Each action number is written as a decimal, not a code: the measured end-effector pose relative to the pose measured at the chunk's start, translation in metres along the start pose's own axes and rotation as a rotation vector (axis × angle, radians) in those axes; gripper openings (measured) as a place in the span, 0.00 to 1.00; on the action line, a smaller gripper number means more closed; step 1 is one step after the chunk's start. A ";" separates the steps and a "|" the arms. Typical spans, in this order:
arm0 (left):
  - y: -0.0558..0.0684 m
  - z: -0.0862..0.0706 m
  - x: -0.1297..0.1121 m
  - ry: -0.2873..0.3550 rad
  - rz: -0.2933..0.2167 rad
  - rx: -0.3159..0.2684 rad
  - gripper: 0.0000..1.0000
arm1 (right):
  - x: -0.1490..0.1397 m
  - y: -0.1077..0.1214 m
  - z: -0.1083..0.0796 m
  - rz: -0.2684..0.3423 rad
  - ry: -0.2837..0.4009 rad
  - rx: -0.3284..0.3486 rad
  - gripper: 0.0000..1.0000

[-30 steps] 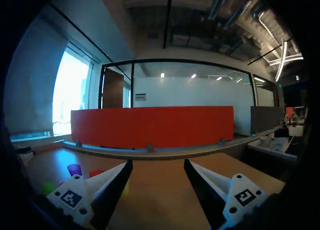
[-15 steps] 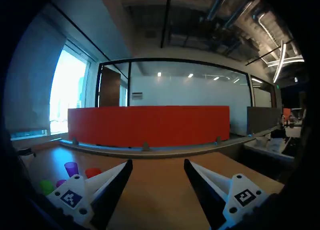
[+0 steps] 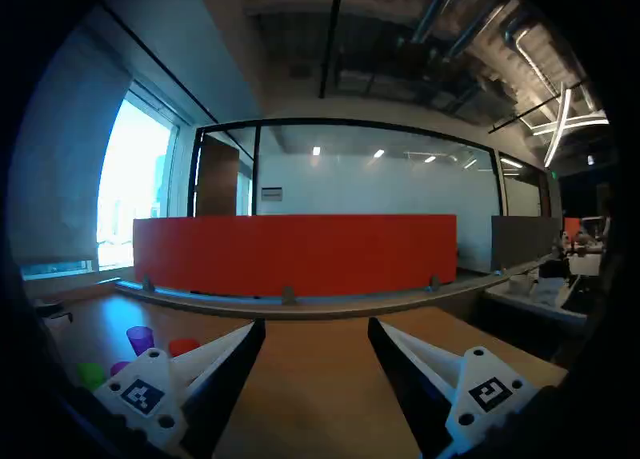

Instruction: Pour water

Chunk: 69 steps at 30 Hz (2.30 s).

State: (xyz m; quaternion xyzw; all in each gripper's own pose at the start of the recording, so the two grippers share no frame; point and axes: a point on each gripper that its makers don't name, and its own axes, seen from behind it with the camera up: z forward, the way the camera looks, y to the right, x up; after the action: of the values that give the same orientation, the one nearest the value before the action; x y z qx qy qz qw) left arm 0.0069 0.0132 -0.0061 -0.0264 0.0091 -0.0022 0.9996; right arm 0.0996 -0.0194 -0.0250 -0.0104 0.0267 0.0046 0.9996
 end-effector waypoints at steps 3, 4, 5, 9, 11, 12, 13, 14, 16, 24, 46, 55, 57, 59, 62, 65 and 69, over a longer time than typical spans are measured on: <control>0.003 0.002 -0.003 -0.016 -0.002 -0.013 0.92 | -0.001 -0.001 0.000 0.001 -0.003 0.004 0.99; 0.003 0.002 -0.003 -0.015 -0.001 -0.013 0.92 | 0.000 -0.001 -0.001 0.000 -0.002 0.004 0.99; 0.003 0.002 -0.003 -0.015 0.001 -0.012 0.92 | 0.000 -0.001 -0.001 -0.001 -0.001 0.005 0.99; 0.003 0.002 -0.003 -0.015 0.001 -0.010 0.92 | 0.001 -0.002 -0.002 -0.006 0.001 0.006 0.99; 0.003 0.002 -0.003 -0.015 0.001 -0.010 0.92 | 0.002 -0.002 -0.002 -0.005 0.000 0.007 0.99; 0.003 0.002 -0.003 -0.015 0.001 -0.010 0.92 | 0.003 -0.002 -0.002 -0.005 0.000 0.007 0.99; 0.003 0.002 -0.004 -0.015 0.002 -0.010 0.92 | 0.003 -0.002 -0.002 -0.003 0.001 0.008 0.99; 0.003 0.002 -0.004 -0.015 0.002 -0.010 0.92 | 0.003 -0.002 -0.003 -0.002 0.002 0.008 0.99; 0.004 0.002 -0.005 -0.016 0.002 -0.010 0.92 | 0.003 -0.001 -0.003 -0.001 0.003 0.009 0.99; 0.004 0.002 -0.006 -0.017 0.004 -0.010 0.92 | 0.004 0.006 -0.005 -0.009 0.017 0.003 0.99; 0.003 0.002 -0.006 -0.017 0.004 -0.010 0.92 | -0.011 0.014 -0.007 -0.038 0.060 -0.008 0.99; 0.003 0.003 -0.006 -0.017 0.004 -0.010 0.92 | -0.022 -0.001 -0.002 -0.033 0.065 0.028 0.99; 0.003 0.003 -0.006 -0.017 0.004 -0.010 0.92 | -0.026 -0.003 0.000 -0.025 0.062 0.034 0.99; 0.003 0.003 -0.006 -0.017 0.004 -0.010 0.92 | -0.032 -0.003 0.002 -0.016 0.052 0.035 0.99; 0.003 0.003 -0.006 -0.017 0.004 -0.010 0.92 | -0.041 -0.001 0.004 -0.013 0.039 0.038 0.99; 0.003 0.003 -0.006 -0.017 0.004 -0.010 0.92 | -0.050 0.003 0.007 -0.016 0.026 0.034 0.99; 0.003 0.003 -0.006 -0.017 0.004 -0.010 0.92 | -0.060 0.010 0.009 -0.010 0.010 0.024 0.99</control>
State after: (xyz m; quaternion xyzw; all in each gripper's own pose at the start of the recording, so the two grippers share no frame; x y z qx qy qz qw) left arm 0.0011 0.0165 -0.0035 -0.0313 0.0004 -0.0001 0.9995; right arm 0.0401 -0.0100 -0.0126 0.0012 0.0317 -0.0006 0.9995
